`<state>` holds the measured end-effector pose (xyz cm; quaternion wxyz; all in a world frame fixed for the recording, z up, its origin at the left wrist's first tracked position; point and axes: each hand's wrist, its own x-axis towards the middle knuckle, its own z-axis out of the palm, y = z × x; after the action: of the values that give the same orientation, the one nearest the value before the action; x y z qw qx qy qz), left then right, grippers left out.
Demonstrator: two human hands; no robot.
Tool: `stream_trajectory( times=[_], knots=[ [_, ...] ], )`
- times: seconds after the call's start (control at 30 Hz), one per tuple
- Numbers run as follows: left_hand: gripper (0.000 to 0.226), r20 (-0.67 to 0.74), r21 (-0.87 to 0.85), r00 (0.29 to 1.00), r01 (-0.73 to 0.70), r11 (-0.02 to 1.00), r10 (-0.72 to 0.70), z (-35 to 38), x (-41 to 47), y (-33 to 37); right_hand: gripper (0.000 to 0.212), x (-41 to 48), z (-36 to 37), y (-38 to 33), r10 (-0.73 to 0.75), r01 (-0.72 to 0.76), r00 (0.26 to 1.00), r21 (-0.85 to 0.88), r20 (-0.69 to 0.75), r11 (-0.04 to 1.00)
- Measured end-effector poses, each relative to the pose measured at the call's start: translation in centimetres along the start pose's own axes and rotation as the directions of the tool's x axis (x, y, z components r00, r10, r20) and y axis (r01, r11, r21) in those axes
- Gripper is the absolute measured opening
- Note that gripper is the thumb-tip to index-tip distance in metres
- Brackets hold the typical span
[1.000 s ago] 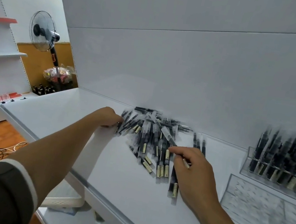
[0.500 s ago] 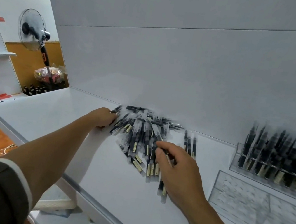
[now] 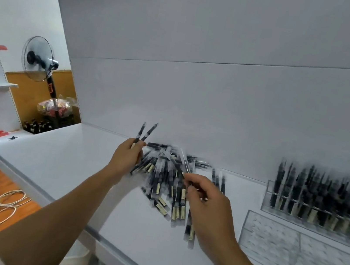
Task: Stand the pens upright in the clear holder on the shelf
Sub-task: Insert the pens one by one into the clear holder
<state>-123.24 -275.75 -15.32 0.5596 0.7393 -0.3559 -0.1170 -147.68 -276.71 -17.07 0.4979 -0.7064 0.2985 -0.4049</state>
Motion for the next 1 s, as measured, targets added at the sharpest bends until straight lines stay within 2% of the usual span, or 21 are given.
stream_trajectory(
  times=[0.13, 0.23, 0.37, 0.47, 0.63, 0.83, 1.0],
  knots=[
    [0.023, 0.088, -0.218, 0.996, 0.001, 0.976, 0.019, 2.4, -2.8, 3.3, 0.025, 0.2, -1.5, -2.4, -0.060, 0.060, 0.997, -0.007, -0.055, 0.998],
    [0.023, 0.165, -0.296, 0.983, -0.024, 0.955, 0.076, 5.1, -5.0, 6.0, 0.024, 0.0, -4.5, -4.5, -0.113, 0.114, 0.990, -0.002, -0.082, 0.994],
    [0.023, 0.277, -0.393, 0.946, -0.047, 0.918, 0.167, 9.4, -7.7, 9.2, 0.025, -0.2, -10.1, -5.4, -0.136, 0.134, 0.972, -0.023, -0.190, 0.991],
    [0.024, 0.371, -0.431, 0.898, -0.058, 0.900, 0.235, 12.4, -9.8, 11.4, 0.027, -0.8, -14.4, -4.8, -0.089, 0.088, 0.960, -0.018, -0.267, 0.996],
    [0.024, 0.483, -0.488, 0.815, -0.052, 0.871, 0.319, 16.9, -13.4, 14.4, 0.019, -2.5, -20.6, -3.4, -0.079, 0.034, 0.919, -0.122, -0.387, 0.992],
    [0.024, 0.592, -0.510, 0.726, 0.004, 0.860, 0.348, 21.3, -16.2, 16.2, 0.012, -3.5, -25.9, -2.3, -0.108, -0.007, 0.838, -0.209, -0.535, 0.978],
    [0.024, 0.633, -0.461, 0.688, -0.035, 0.887, 0.356, 22.7, -16.9, 15.3, 0.012, -2.9, -28.3, -2.0, -0.141, -0.068, 0.813, -0.332, -0.566, 0.941]
  ],
)
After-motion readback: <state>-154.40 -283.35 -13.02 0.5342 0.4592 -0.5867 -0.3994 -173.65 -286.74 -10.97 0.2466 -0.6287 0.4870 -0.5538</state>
